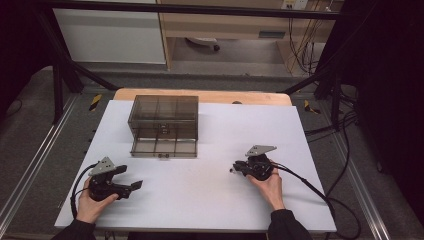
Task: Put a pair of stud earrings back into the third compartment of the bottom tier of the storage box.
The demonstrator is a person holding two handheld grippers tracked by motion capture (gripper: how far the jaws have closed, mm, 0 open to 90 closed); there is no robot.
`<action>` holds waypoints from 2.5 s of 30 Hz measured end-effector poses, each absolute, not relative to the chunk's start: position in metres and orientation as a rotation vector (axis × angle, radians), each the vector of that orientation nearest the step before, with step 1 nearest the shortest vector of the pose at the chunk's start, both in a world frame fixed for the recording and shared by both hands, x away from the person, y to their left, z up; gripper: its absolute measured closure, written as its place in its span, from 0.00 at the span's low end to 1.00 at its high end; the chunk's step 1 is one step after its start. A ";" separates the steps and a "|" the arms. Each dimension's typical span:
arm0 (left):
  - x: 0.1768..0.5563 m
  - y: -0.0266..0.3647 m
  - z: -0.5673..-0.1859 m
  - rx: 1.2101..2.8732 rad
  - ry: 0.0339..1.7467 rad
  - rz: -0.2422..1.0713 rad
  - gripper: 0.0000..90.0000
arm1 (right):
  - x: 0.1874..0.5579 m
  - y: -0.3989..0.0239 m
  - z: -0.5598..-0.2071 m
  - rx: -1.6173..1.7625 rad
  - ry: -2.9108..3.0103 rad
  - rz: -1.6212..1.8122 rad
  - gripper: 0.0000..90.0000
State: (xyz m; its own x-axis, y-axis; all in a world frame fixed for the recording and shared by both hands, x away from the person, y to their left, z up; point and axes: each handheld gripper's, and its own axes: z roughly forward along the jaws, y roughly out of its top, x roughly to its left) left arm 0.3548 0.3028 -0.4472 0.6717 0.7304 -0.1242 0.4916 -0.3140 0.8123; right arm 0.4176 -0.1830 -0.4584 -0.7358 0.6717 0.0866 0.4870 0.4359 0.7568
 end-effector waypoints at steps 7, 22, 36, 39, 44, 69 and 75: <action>0.355 0.303 -0.447 1.981 0.950 0.336 0.10 | 0.417 -0.183 -0.458 1.016 2.459 1.190 0.91; 0.355 0.303 -0.447 1.981 0.951 0.337 0.10 | 0.410 -0.189 -0.441 1.008 2.419 1.247 0.92; 0.355 0.303 -0.447 1.983 0.952 0.340 0.10 | 0.399 -0.185 -0.420 0.977 2.407 1.286 0.92; 0.355 0.303 -0.447 1.983 0.952 0.342 0.10 | 0.399 -0.182 -0.415 0.965 2.409 1.290 0.92; 0.355 0.303 -0.447 1.983 0.952 0.341 0.10 | 0.400 -0.174 -0.407 0.956 2.409 1.302 0.92; 0.355 0.303 -0.447 1.985 0.949 0.341 0.10 | 0.415 -0.111 -0.390 0.895 2.452 1.302 0.92; 0.355 0.303 -0.447 1.986 0.949 0.341 0.10 | 0.420 -0.096 -0.388 0.896 2.461 1.296 0.92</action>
